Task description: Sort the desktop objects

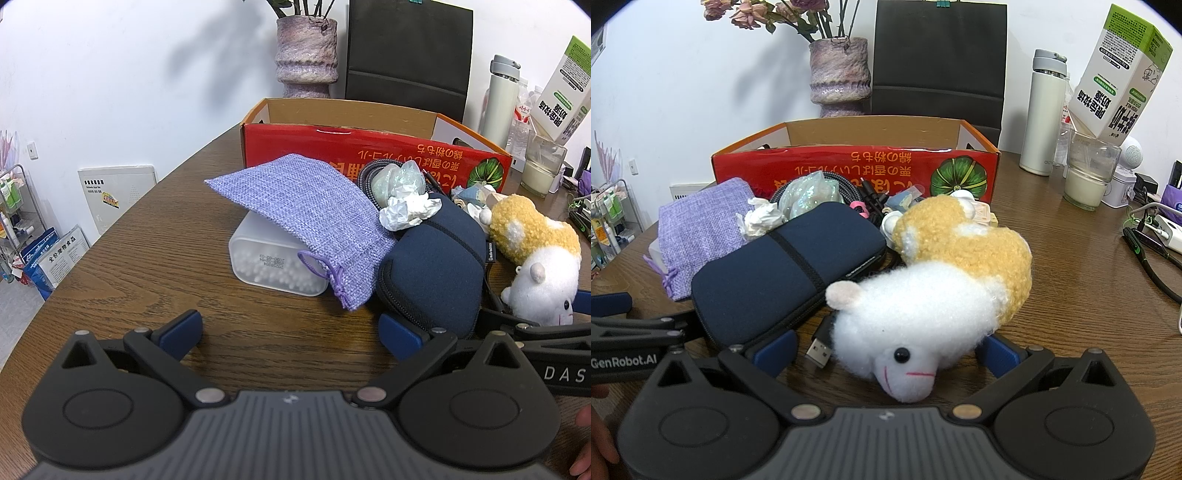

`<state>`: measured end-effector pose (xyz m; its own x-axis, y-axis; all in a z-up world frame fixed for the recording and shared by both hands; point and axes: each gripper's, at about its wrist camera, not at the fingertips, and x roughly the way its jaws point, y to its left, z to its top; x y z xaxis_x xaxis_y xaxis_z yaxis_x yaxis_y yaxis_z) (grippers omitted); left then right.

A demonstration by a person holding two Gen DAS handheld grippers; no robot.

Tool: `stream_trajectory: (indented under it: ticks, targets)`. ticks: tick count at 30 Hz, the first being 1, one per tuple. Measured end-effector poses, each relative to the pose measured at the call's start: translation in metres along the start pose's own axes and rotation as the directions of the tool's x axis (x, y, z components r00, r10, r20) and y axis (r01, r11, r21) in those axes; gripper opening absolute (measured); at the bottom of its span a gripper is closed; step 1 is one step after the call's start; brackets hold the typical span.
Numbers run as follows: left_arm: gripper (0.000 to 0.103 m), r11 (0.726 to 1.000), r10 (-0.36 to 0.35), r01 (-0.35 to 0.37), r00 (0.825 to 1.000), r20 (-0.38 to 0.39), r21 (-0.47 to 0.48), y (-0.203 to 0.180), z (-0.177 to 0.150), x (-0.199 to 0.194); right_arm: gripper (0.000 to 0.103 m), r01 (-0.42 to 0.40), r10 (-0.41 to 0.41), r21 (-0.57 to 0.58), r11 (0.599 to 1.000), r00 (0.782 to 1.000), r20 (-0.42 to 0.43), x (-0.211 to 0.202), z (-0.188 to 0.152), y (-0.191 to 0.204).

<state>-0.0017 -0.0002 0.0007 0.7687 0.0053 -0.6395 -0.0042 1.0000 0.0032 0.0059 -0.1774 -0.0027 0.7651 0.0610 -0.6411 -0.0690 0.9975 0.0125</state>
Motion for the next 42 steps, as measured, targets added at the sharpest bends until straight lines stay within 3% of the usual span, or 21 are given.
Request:
stream_trajectory:
  ticks: [20,24,27,30,33,36,38,40,41,42]
  targets:
    - [0.103,1.0,-0.012,0.012,1.0,0.002,0.005,0.001,0.0,0.0,0.103,-0.002,0.002,-0.003,1.0,1.0,-0.001,-0.001,-0.002,0.001]
    - [0.103,0.998,-0.07,0.07,0.996,0.049,0.004,0.007,-0.002,-0.018,0.103,-0.017,0.017,-0.021,1.0,1.0,-0.006,-0.014,-0.013,0.001]
    - [0.103,0.986,-0.165,0.162,0.976,0.143,0.03,0.012,0.001,-0.039,0.095,-0.031,0.031,-0.03,0.999,1.0,0.005,-0.031,-0.022,-0.004]
    - [0.103,0.984,-0.178,0.176,0.965,0.191,0.028,0.012,0.012,-0.044,0.092,-0.043,0.042,0.016,0.999,0.997,0.059,-0.044,-0.02,-0.016]
    - [0.102,0.985,-0.168,0.173,0.966,0.197,-0.008,0.013,0.027,-0.032,0.09,-0.072,0.059,0.105,0.992,0.99,0.125,-0.054,-0.004,-0.032]
    - [0.092,0.983,-0.135,0.15,0.981,0.14,-0.103,0.026,0.046,-0.008,0.09,-0.096,0.074,0.154,0.983,0.987,0.144,-0.048,0.012,-0.042]
    - [0.083,0.971,-0.157,0.178,0.979,0.132,-0.162,0.038,0.055,0.009,0.09,-0.066,0.046,0.159,0.985,0.991,0.128,-0.037,0.019,-0.042]
    - [0.068,0.975,-0.107,0.123,0.99,0.094,-0.184,0.043,0.061,0.024,0.093,-0.048,0.03,0.177,0.983,0.994,0.104,-0.024,0.024,-0.041]
    - [0.068,0.976,-0.1,0.114,0.992,0.083,-0.187,0.044,0.063,0.03,0.092,-0.038,0.019,0.19,0.981,0.995,0.097,-0.02,0.024,-0.04]
    - [0.059,0.97,-0.116,0.133,0.989,0.092,-0.202,0.047,0.065,0.034,0.086,-0.011,-0.007,0.189,0.982,0.995,0.095,-0.016,0.025,-0.039]
